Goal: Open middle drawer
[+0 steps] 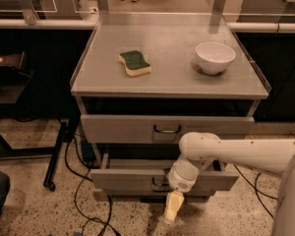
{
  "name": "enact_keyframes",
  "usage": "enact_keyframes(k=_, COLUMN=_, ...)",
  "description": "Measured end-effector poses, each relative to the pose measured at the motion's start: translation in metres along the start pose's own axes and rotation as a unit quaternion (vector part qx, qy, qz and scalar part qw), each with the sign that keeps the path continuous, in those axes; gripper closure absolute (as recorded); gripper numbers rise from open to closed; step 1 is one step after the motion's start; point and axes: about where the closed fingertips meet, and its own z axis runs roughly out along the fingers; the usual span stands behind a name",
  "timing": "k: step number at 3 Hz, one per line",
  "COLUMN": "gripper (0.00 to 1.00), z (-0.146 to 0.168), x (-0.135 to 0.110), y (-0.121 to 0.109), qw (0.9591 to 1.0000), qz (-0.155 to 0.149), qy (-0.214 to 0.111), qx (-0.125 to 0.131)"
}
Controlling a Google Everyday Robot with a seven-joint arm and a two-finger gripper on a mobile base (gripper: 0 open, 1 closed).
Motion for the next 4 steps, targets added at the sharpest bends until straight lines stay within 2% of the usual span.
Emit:
enact_keyframes(k=2, gripper=0.00, z=0.048, x=-0.005, y=-0.008, qw=0.9993, qz=0.013, qy=0.007, qx=-0.035)
enact_keyframes(k=3, gripper=0.00, z=0.061, x=-0.004, y=-0.007, qw=0.9990, qz=0.014, qy=0.017, qx=-0.040)
enact_keyframes(k=4, gripper=0.00, z=0.064, x=0.005, y=0.002, qw=0.9986, qz=0.022, qy=0.020, qx=-0.045)
